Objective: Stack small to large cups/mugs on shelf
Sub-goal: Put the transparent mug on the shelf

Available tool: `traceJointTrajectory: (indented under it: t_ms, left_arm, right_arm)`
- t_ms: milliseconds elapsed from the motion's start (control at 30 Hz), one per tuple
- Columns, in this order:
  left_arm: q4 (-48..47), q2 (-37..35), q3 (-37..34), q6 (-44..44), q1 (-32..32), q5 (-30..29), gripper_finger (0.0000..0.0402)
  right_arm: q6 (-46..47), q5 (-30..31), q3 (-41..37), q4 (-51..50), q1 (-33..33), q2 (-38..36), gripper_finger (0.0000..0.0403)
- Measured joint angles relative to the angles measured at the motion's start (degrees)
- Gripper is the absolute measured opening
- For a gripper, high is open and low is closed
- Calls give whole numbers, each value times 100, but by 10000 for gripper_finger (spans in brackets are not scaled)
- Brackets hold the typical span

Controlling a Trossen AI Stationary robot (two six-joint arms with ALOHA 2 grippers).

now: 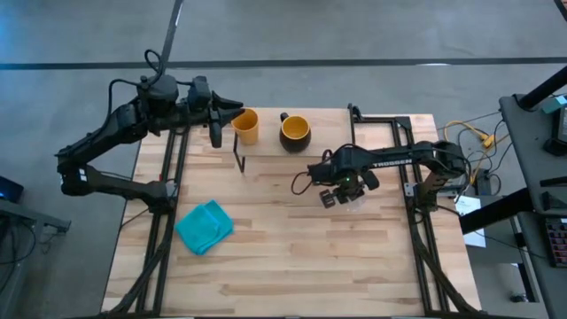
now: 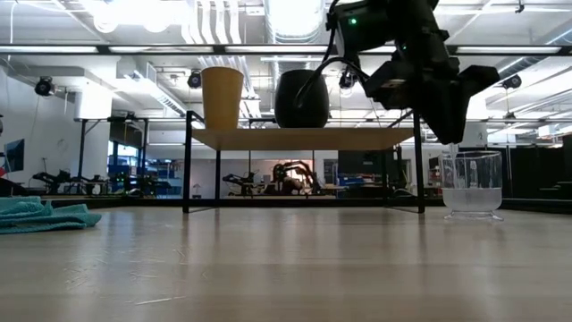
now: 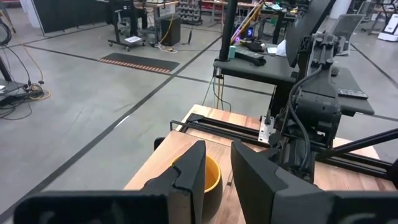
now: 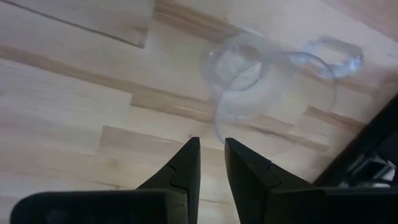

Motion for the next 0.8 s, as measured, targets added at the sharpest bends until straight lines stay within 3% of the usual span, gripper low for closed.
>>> traceJointTrajectory:
  t_ms: [800]
  left_arm:
    - [2,0,2,0,2,-7,63]
  right_arm:
    - [-72,-21,-195,215,-154,28,68]
